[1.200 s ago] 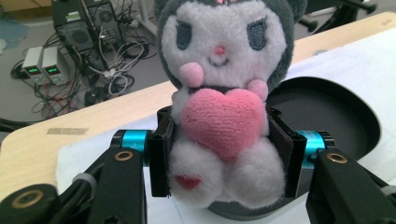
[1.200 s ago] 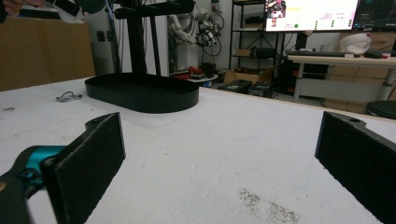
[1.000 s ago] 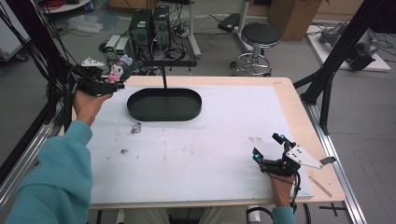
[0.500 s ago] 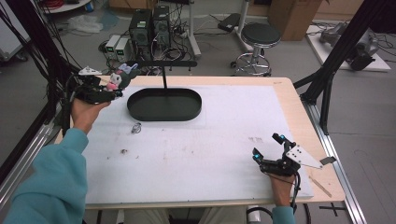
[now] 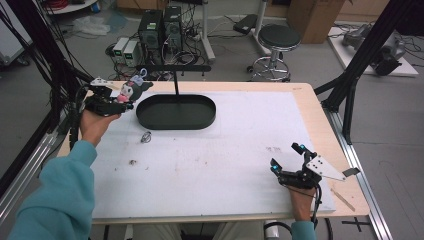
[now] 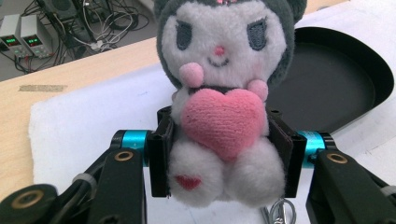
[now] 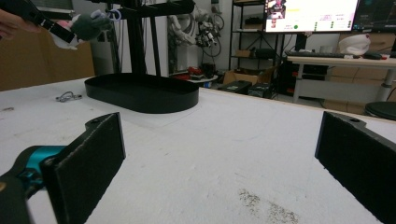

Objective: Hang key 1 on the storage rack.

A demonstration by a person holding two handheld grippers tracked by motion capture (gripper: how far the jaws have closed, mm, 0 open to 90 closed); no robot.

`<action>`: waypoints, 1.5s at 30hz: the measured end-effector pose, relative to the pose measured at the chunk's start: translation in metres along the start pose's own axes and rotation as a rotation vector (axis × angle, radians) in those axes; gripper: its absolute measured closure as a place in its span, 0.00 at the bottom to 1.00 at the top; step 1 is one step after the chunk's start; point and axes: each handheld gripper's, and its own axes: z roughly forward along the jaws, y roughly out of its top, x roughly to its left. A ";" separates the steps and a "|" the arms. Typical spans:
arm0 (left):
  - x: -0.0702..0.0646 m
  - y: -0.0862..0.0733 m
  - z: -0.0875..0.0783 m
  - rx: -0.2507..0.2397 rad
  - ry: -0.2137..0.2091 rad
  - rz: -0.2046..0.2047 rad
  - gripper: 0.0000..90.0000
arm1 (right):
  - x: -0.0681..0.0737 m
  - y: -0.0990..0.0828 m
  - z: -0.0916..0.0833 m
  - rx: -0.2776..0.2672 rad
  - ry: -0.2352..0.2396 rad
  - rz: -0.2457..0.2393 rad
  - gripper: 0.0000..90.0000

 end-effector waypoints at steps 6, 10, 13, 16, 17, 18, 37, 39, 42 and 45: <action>0.001 -0.001 0.011 0.009 0.007 -0.015 0.57 | 0.000 0.000 0.000 0.002 0.000 0.002 0.01; 0.003 -0.002 0.017 0.021 0.017 -0.018 0.57 | 0.000 0.000 0.000 0.003 0.000 0.007 0.01; 0.006 -0.003 0.021 0.024 0.023 -0.026 0.57 | 0.000 0.000 0.000 0.003 -0.001 0.005 0.01; 0.007 -0.003 0.024 0.016 0.028 -0.043 0.57 | 0.000 0.000 0.000 0.001 -0.002 0.001 0.01; 0.008 -0.003 0.025 0.015 0.028 -0.043 0.57 | 0.000 0.000 0.000 0.000 -0.001 0.001 0.01; 0.008 -0.003 0.025 0.015 0.028 -0.043 0.57 | 0.000 0.000 0.000 0.000 -0.001 0.001 0.01; 0.015 -0.013 0.020 -0.150 -0.071 0.015 0.04 | 0.001 0.000 0.000 0.006 -0.005 -0.001 0.01; 0.014 -0.017 0.011 -0.247 -0.095 0.037 0.02 | 0.001 0.000 0.000 0.008 -0.002 -0.002 0.01; 0.009 -0.022 0.000 -0.296 -0.129 0.052 0.02 | 0.001 0.000 0.001 0.009 -0.007 -0.008 0.01; 0.002 -0.026 -0.013 -0.360 -0.148 0.078 0.02 | 0.001 0.000 0.001 0.006 -0.010 -0.007 0.01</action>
